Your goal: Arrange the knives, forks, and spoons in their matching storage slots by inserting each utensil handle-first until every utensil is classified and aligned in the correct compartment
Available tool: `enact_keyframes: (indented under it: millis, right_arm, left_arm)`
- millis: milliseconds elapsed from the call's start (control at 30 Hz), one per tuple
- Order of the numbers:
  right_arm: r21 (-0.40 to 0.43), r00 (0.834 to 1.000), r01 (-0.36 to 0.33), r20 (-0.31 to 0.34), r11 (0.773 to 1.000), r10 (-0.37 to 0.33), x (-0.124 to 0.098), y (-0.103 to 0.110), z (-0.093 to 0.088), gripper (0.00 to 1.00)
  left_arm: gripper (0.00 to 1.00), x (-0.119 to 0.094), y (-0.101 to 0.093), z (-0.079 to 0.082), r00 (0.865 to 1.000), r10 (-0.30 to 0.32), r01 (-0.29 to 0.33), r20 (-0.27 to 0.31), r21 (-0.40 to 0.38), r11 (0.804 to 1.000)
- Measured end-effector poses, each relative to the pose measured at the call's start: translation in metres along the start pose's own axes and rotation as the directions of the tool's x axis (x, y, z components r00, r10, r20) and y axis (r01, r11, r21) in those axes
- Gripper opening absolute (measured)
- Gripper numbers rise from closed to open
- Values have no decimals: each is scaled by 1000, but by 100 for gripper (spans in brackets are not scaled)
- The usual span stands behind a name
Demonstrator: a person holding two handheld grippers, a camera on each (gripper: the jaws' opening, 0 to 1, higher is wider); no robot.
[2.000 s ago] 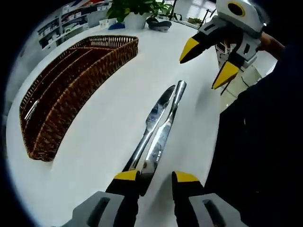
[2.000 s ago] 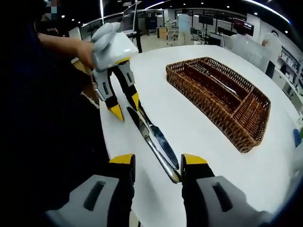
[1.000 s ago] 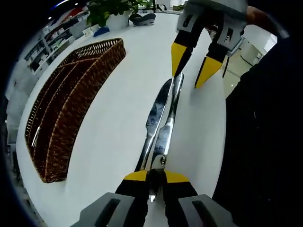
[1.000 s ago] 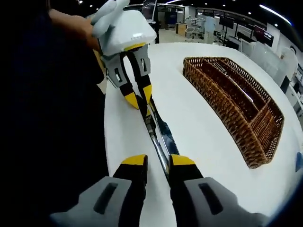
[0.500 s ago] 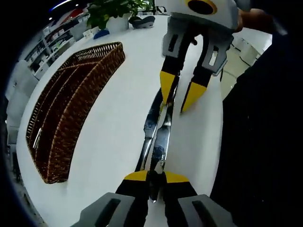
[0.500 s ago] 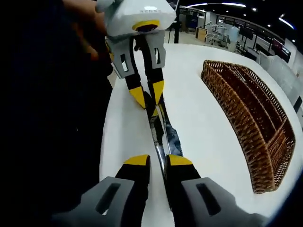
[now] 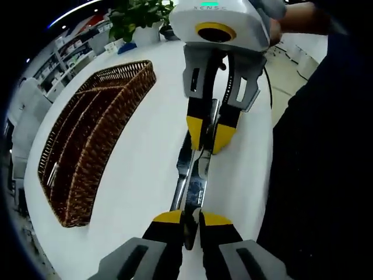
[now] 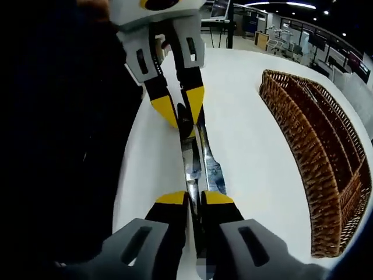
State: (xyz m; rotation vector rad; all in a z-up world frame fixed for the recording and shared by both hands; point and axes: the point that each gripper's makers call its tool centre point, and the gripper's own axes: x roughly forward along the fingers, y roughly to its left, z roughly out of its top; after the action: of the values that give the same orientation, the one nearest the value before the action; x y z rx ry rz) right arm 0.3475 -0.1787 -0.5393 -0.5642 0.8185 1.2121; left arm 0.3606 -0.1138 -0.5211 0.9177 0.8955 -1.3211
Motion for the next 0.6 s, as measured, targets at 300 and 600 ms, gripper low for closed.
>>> enact_keyframes:
  millis: [300,600]
  right_arm:
    - [-52,999,-43,-9,998,42,1,11,0,6]
    - [-42,998,-60,-16,997,60,-1,16,0,5]
  left_arm:
    - [11,2,-2,-2,1000,-26,26,-14,6,1000]
    - [16,0,-4,-4,999,-42,42,-12,27,999]
